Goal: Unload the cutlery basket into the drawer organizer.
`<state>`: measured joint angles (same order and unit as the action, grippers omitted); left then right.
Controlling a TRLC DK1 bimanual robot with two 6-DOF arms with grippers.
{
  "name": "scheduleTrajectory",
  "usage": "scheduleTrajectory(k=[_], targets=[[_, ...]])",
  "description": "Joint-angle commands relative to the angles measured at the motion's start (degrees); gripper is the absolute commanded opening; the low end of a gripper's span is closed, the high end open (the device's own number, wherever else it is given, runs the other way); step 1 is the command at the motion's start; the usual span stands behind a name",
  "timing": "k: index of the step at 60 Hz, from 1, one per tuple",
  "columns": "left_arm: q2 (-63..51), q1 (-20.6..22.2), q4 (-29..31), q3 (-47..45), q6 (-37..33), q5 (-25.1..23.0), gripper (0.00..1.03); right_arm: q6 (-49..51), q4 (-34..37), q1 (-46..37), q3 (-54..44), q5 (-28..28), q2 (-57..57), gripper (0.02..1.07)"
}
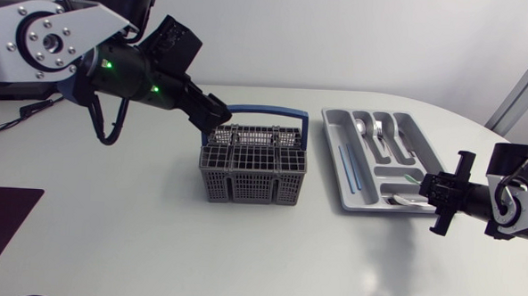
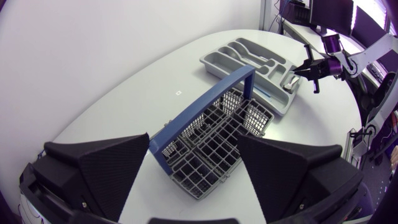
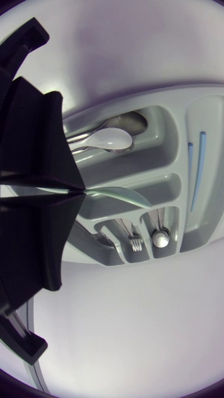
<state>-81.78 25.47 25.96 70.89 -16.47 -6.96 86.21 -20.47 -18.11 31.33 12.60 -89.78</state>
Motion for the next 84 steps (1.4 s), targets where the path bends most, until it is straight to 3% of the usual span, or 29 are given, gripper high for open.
scheduleTrajectory(k=[1, 5, 8, 20, 24, 32, 47, 64, 72, 79, 84], targets=[[1.36, -0.43, 0.41, -1.90, -0.05, 0.28, 0.99, 1.94, -1.68, 0.71, 0.31, -2.05, -2.24, 0.10], [1.36, -0.43, 0.76, -1.72, -0.05, 0.28, 0.99, 2.03, -2.73, 1.32, -0.31, -3.20, -2.33, 0.12], [1.45, -0.51, 0.85, -1.72, -0.05, 0.37, 0.99, 2.03, -2.73, 1.76, -0.48, -3.99, -2.24, 0.21], [2.06, -1.04, 1.99, -1.37, -0.05, 0.28, 0.99, 2.47, -2.38, 2.55, -1.01, -6.98, -2.77, 0.88], [2.50, -1.04, 2.26, -1.46, -0.05, 0.28, 0.99, 2.55, -2.21, 2.82, -1.45, -7.15, -2.60, 0.96], [3.73, -1.48, 2.79, -1.90, -0.32, 0.37, 0.99, 2.73, -1.42, 2.82, -2.68, -7.15, 0.30, 1.01], [5.75, -5.08, 3.05, -4.45, -1.55, 0.37, 0.99, -2.63, 6.05, 5.80, -1.98, -6.89, 10.41, 1.01], [6.63, -11.41, 1.55, -10.95, -2.69, 0.28, 0.97, -19.95, 13.97, 18.55, 2.33, -7.94, 14.81, 0.99], [5.84, -13.61, -2.66, -15.08, -3.22, 0.28, 0.88, -29.00, 17.30, 25.14, 5.93, -8.29, 13.31, 0.83], [2.85, -14.14, -4.42, -16.23, -3.13, -0.07, 0.63, -35.50, 18.54, 29.18, 9.54, -8.03, 9.97, 0.50], [-0.14, -14.31, -5.74, -16.05, -2.43, -2.97, 0.45, -38.84, 18.62, 31.12, 12.17, -7.41, 6.81, 0.27]])
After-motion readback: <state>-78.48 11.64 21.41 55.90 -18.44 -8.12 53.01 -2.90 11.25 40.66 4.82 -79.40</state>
